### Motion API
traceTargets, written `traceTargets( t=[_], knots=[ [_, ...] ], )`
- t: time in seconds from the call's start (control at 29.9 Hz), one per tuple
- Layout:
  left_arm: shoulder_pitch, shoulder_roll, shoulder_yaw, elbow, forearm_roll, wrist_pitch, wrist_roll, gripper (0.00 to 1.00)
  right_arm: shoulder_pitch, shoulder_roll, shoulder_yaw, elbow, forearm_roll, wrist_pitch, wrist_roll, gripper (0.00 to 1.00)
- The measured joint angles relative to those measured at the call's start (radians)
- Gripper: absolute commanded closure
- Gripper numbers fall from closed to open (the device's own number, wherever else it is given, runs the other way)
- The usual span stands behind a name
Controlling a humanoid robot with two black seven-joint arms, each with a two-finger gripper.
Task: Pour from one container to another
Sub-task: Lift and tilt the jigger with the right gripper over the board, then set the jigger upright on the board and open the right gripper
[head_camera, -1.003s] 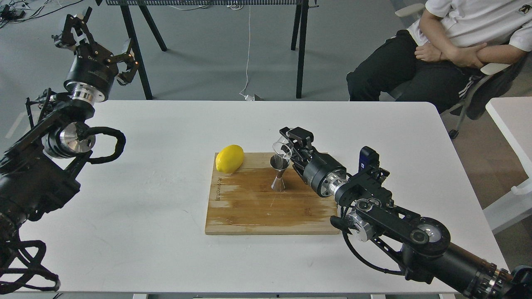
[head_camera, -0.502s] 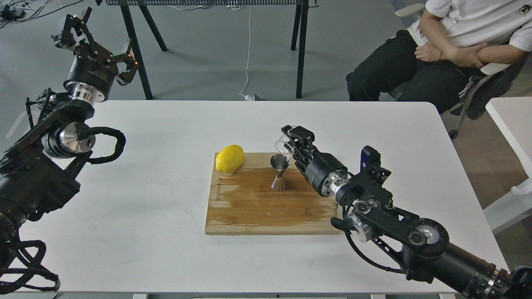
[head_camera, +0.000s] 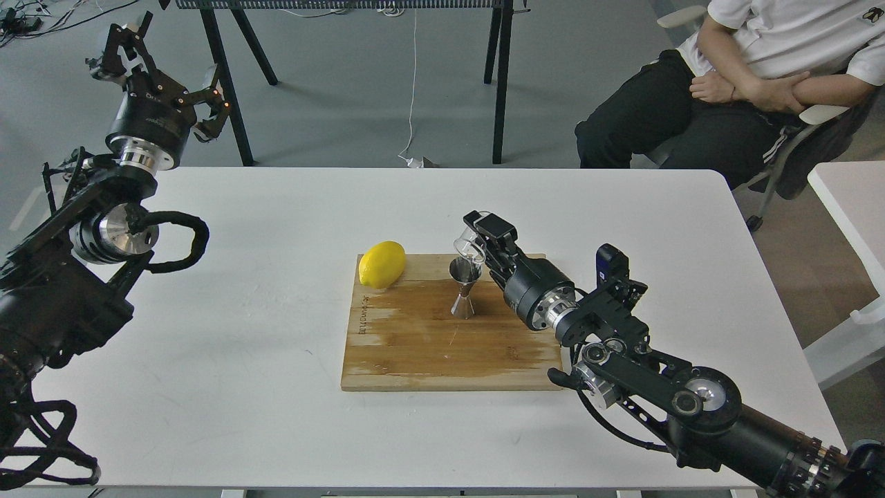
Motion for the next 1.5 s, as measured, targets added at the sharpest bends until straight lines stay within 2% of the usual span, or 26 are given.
traceTargets(
  t=[0.5,0.97,1.5],
  knots=[
    [0.000,0.017,-0.002,-0.001,-0.001,0.000,0.000,0.00,0.035,-0.002,-0.081,-0.010,-0.047,-0.004,0.043,0.68],
    [0.000,0.014,-0.007,-0.001,-0.001,0.001,0.000,0.00,0.074,-0.006,-0.194,-0.062,-0.224,-0.081,0.072,0.68],
    [0.000,0.015,-0.008,0.000,-0.001,0.001,0.000,0.00,0.074,-0.047,-0.176,-0.038,-0.221,-0.098,0.076,0.68]
  ],
)
